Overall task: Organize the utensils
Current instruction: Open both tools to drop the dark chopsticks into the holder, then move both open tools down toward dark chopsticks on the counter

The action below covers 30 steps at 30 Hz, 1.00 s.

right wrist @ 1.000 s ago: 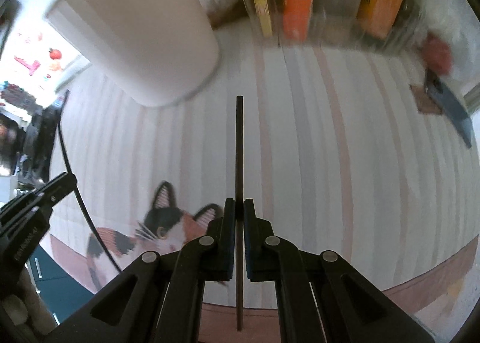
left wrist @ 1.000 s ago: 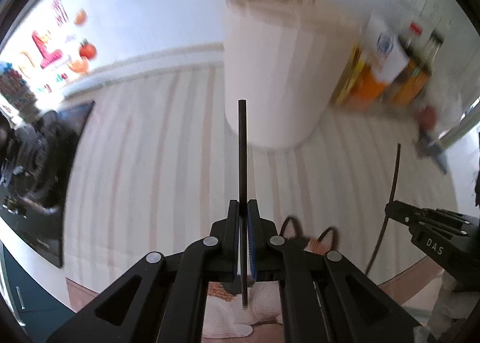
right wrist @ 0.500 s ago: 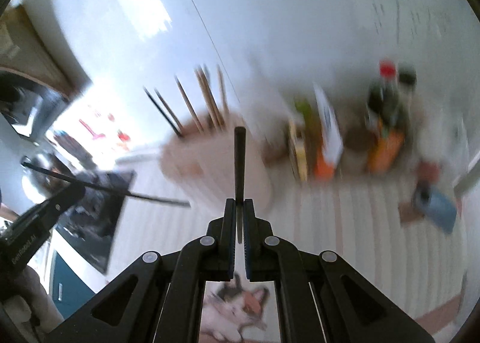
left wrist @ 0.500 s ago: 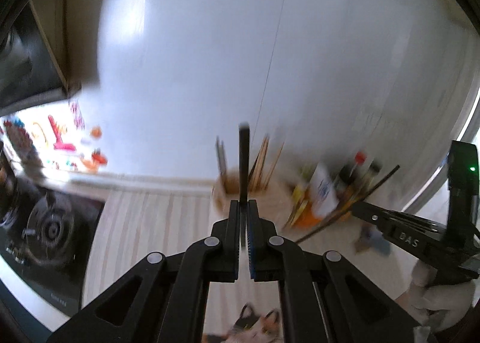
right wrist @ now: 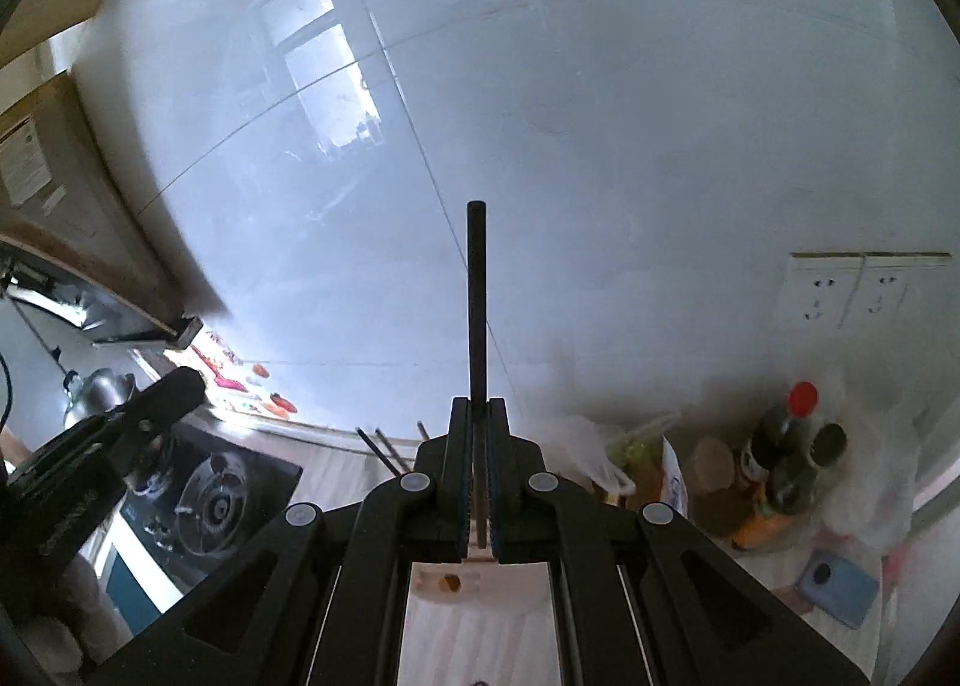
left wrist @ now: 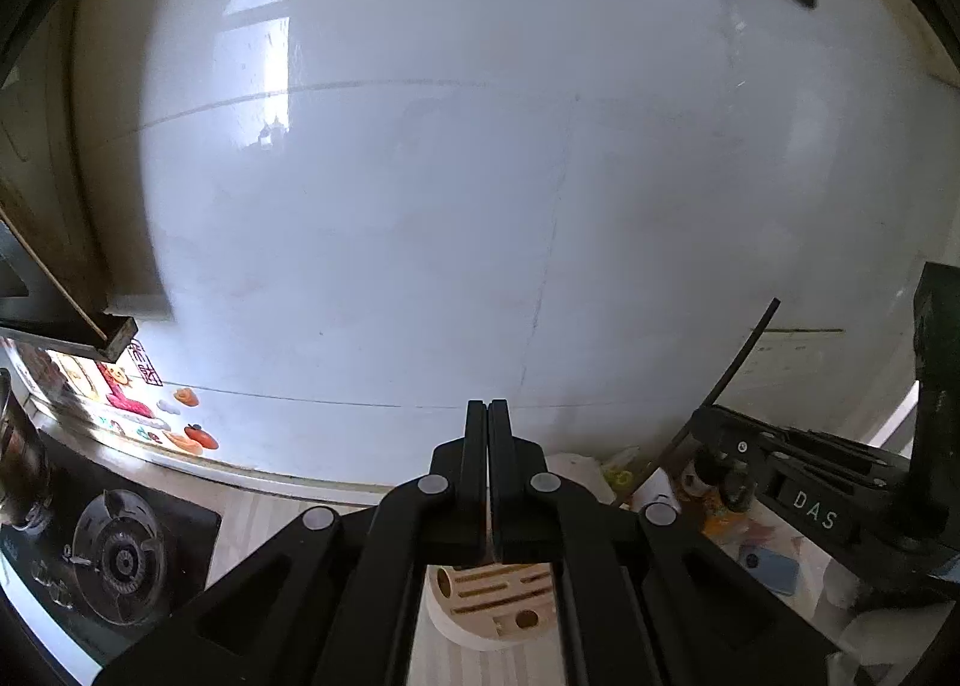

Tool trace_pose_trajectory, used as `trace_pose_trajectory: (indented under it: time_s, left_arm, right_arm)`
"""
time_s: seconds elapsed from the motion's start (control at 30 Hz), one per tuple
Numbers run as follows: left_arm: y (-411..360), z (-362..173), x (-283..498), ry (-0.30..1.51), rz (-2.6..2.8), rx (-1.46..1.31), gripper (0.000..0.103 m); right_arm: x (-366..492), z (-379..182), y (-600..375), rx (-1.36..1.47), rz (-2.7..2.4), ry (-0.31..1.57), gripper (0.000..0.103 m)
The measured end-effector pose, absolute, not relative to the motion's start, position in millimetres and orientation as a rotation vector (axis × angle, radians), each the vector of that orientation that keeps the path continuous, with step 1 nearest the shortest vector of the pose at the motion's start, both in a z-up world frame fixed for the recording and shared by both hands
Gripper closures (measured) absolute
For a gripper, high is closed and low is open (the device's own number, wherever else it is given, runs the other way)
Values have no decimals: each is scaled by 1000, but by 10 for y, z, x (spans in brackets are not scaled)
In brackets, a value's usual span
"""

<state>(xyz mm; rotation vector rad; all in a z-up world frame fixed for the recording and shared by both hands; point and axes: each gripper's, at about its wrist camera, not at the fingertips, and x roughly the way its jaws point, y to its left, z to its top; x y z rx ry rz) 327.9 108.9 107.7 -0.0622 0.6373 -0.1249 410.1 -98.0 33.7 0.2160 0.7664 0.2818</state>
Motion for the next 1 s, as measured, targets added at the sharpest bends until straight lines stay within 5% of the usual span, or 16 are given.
trace_pose_trajectory:
  time_s: [0.27, 0.33, 0.4, 0.7, 0.9, 1.0]
  left_arm:
    - [1640, 498, 3160, 743, -13, -136, 90]
    - [1775, 296, 3067, 764, 35, -139, 62]
    - [1951, 27, 2937, 787, 88, -138, 47]
    - [2241, -883, 2479, 975, 193, -160, 46]
    - [2409, -1561, 2246, 1100, 328, -76, 44]
    - [2531, -1839, 2232, 1159, 386, -3, 29]
  right_arm:
    - [4139, 117, -1012, 245, 322, 813, 99]
    - [3991, 75, -1097, 265, 336, 827, 99]
    - [3801, 22, -1183, 292, 345, 847, 101]
    - [3089, -539, -1373, 329, 293, 987, 103]
    - [2870, -1871, -1588, 445, 190, 1219, 102]
    - [2824, -2686, -1682, 507, 110, 1355, 101]
